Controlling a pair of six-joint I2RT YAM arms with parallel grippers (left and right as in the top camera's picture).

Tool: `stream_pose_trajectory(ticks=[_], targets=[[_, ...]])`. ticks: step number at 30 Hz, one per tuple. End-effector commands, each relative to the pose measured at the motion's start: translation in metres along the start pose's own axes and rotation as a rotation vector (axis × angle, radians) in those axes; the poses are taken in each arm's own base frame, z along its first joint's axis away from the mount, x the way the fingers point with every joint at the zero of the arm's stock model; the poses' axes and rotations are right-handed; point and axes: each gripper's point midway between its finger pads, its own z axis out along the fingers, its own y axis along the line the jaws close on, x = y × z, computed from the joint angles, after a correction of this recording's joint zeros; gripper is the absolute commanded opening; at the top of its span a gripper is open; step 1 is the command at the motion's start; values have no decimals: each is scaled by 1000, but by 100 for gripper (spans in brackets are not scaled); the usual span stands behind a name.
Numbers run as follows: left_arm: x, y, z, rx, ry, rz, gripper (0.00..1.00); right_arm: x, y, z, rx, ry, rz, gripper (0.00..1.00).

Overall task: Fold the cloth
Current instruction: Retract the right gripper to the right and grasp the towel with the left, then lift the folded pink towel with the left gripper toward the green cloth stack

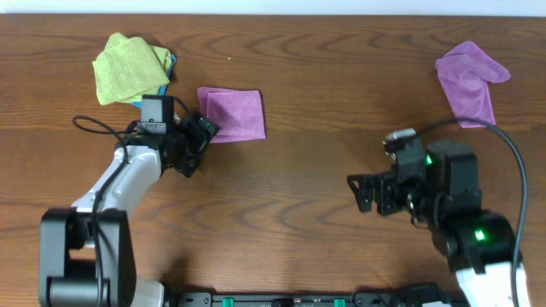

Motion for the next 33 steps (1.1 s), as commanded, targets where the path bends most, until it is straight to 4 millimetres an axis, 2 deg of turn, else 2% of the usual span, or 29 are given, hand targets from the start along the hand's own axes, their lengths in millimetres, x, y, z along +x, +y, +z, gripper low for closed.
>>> stream_pose_trajectory(ticks=[1, 4, 12, 18, 20, 27, 30, 33], targets=[[3, 5, 16, -15, 15, -4, 96, 5, -3, -5, 11, -21, 66, 99], [-5, 2, 22, -5, -18, -4, 97, 6, -2, -6, 11, -21, 66, 99], [-21, 6, 23, -30, -105, -7, 99, 8, -2, -6, 8, -12, 68, 99], [-22, 9, 25, -41, -111, -11, 100, 8, -2, -6, 8, -12, 68, 99], [-21, 11, 29, -47, -103, -18, 94, 8, -2, -6, 8, -12, 68, 99], [-20, 9, 46, -24, -86, -38, 93, 8, -2, -6, 8, -12, 68, 99], [-19, 10, 56, -22, -81, -40, 86, 8, -2, -6, 8, -12, 68, 99], [-17, 10, 68, -13, -71, -34, 70, 8, -2, -6, 8, -12, 68, 99]])
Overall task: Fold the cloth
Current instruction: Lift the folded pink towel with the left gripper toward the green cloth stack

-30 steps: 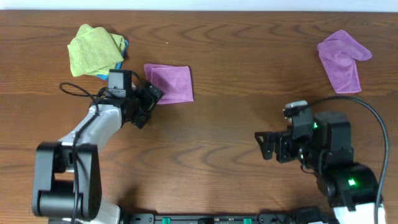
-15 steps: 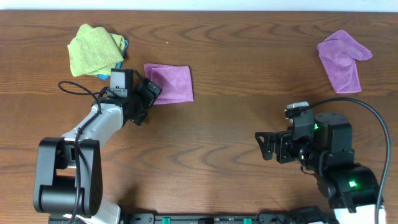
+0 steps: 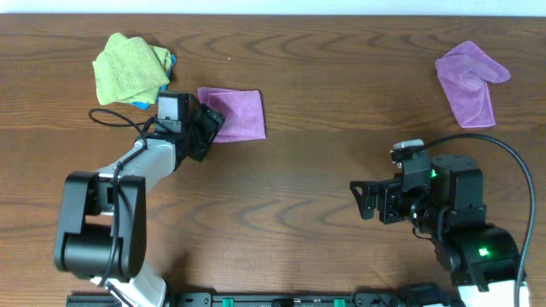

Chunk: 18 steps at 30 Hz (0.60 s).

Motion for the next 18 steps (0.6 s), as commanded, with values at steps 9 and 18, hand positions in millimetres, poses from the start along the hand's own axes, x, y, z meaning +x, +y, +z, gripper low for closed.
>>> stream_pose_trajectory(ticks=[9, 18], targets=[[5, -20, 23, 119, 30, 60, 6, 2, -3, 0, 8, 1, 22, 99], [-72, -152, -44, 281, -151, 235, 6, 2, -3, 0, 8, 1, 22, 99]])
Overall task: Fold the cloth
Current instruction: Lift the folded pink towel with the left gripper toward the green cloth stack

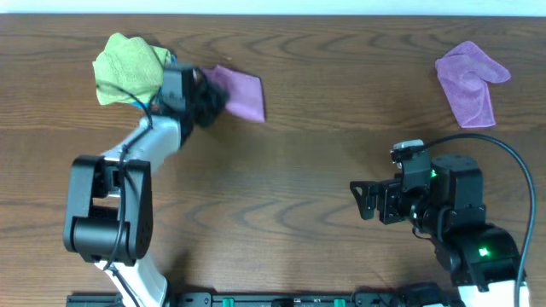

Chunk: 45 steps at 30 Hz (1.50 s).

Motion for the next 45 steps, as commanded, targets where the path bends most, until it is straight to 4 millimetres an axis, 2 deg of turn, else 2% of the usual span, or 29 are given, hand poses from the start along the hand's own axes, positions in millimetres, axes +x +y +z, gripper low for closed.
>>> stream_pose_trajectory(ticks=[1, 5, 8, 15, 21, 26, 32, 37, 43, 45], targets=[[-57, -57, -34, 51, -141, 127, 6, 2, -3, 0, 7, 1, 22, 99], [-112, -79, -73, -22, -291, 194, 6, 2, -3, 0, 8, 1, 22, 99], [-145, -84, -97, -43, -390, 206, 6, 2, -3, 0, 7, 1, 22, 99], [-193, -52, -122, -140, -541, 159, 6, 2, -3, 0, 8, 1, 22, 99], [-219, -36, -124, -158, -607, 152, 6, 2, -3, 0, 8, 1, 22, 99], [-229, -18, -102, -156, -599, 141, 6, 2, -3, 0, 8, 1, 22, 99], [-229, 12, -77, -206, -557, 117, 6, 2, -3, 0, 8, 1, 22, 99], [-221, 47, -78, -328, -504, 99, 6, 2, -3, 0, 8, 1, 22, 99], [-214, 77, -86, -460, -463, 115, 6, 2, -3, 0, 8, 1, 22, 99], [-213, 84, -90, -505, -470, 113, 13, 2, -3, 0, 8, 1, 22, 99]])
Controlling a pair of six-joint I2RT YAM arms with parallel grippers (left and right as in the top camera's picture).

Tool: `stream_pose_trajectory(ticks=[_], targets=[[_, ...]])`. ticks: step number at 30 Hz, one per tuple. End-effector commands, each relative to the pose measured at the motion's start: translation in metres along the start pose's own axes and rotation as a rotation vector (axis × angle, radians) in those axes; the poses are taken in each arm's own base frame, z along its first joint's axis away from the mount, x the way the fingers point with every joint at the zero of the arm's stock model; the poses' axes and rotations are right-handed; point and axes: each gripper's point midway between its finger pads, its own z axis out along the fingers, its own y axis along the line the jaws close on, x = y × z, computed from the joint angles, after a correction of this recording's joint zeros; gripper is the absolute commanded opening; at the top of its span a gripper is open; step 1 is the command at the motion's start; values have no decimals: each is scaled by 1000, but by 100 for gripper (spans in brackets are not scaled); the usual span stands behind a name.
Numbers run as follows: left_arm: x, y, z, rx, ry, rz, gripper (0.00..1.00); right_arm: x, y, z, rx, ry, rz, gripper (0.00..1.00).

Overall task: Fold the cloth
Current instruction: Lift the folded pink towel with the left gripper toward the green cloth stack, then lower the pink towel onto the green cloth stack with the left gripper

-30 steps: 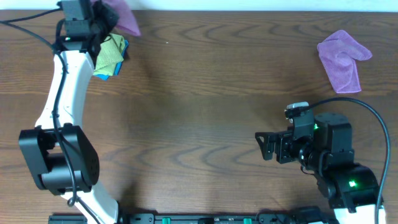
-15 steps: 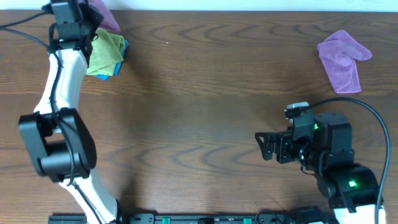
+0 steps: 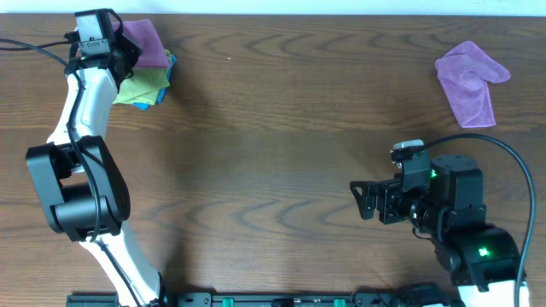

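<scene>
A folded purple cloth (image 3: 149, 43) lies on top of the pile of green and blue cloths (image 3: 141, 88) at the far left back of the table. My left gripper (image 3: 124, 53) is at the purple cloth's left edge, shut on it; the wrist hides most of its fingers. A second purple cloth (image 3: 467, 78) lies crumpled and unfolded at the far right back. My right gripper (image 3: 362, 198) hovers open near the front right, holding nothing and well short of that cloth.
The brown wooden table (image 3: 281, 128) stretches between the two cloth spots. My left arm's black cable (image 3: 34, 49) trails off the left edge. A dark rail (image 3: 273, 298) runs along the front edge.
My left gripper moved left and back with the folded purple cloth, from beside the green pile to on top of it. The right arm has not moved.
At first the folded purple cloth lay flat right of the green pile, my left gripper at its left edge. Then the gripper was closer on that edge, then held the cloth lifted toward the pile. Now the cloth rests on the pile. My right gripper drew back slightly early on.
</scene>
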Motion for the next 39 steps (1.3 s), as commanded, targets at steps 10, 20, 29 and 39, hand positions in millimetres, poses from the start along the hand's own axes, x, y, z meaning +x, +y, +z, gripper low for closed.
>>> stream_pose_trajectory(ticks=[10, 20, 29, 39], targets=[[-13, 21, -4, -115, -53, 116, 74, 1, -3, 0, 8, 0, 22, 99], [-23, 31, -9, -129, -58, 137, 84, 1, -3, 0, 8, 0, 22, 99], [-20, 14, -16, -36, -26, 130, 87, 1, -3, 0, 8, 0, 22, 99], [-3, 14, -1, -10, 42, 49, 81, 1, -3, 0, 8, 0, 22, 99]])
